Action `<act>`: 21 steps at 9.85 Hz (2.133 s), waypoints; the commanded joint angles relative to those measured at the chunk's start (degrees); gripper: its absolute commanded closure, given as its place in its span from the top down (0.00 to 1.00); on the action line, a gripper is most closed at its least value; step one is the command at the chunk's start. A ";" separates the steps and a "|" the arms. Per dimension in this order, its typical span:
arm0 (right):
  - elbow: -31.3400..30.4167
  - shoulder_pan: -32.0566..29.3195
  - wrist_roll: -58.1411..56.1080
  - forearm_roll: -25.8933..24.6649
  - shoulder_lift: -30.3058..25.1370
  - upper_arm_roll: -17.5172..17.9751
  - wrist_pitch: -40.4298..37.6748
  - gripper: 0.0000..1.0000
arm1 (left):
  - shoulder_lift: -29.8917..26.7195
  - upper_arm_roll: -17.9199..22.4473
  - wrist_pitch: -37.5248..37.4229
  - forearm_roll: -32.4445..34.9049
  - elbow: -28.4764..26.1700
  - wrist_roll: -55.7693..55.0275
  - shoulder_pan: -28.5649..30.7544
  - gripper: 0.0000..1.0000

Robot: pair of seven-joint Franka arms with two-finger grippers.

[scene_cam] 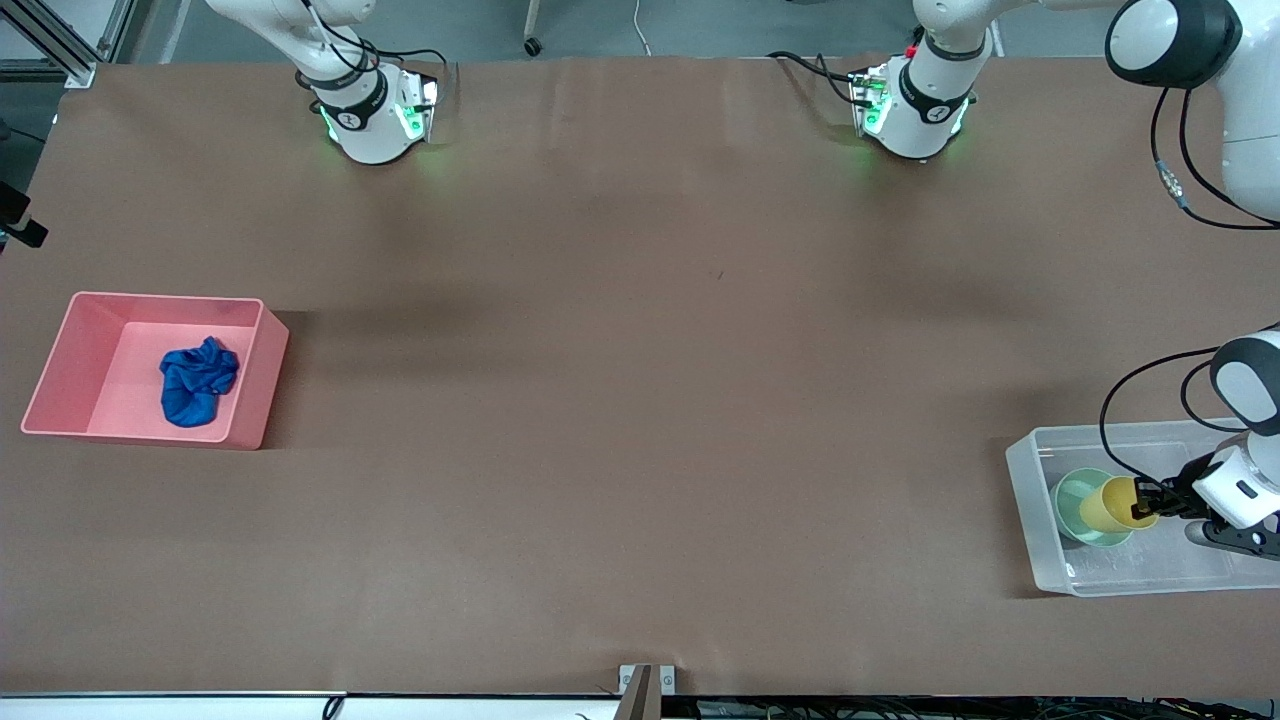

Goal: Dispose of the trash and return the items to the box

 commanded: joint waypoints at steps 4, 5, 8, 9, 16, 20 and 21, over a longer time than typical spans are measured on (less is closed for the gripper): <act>0.61 -0.32 0.26 0.48 0.19 0.25 -1.84 1.00 | -10.66 -2.75 -2.36 1.12 -5.83 -4.53 -0.81 1.00; 0.61 -0.32 0.35 0.48 0.19 0.25 -1.84 1.00 | -14.00 -3.98 -5.95 1.12 -5.84 -4.53 -0.81 1.00; 0.61 -0.32 0.35 0.48 0.19 0.25 -1.84 1.00 | -22.28 -9.60 -16.68 1.03 -6.89 -10.76 -0.73 1.00; 0.61 -0.32 0.35 0.48 0.19 0.25 -1.93 1.00 | -24.39 -10.66 -19.23 1.03 -7.50 -11.30 -0.64 1.00; 0.53 -0.32 0.44 0.48 0.19 0.25 -1.75 1.00 | -38.11 -17.26 -35.16 0.33 -7.16 -18.68 -0.46 1.00; 0.52 2.39 1.32 0.48 0.10 -2.02 -1.84 1.00 | -41.26 -13.88 -42.88 0.33 -4.60 -19.99 -5.62 1.00; 0.52 2.49 2.28 0.48 0.19 -2.29 -1.93 1.00 | -41.98 -9.40 -43.33 0.33 -4.95 -20.44 -10.78 1.00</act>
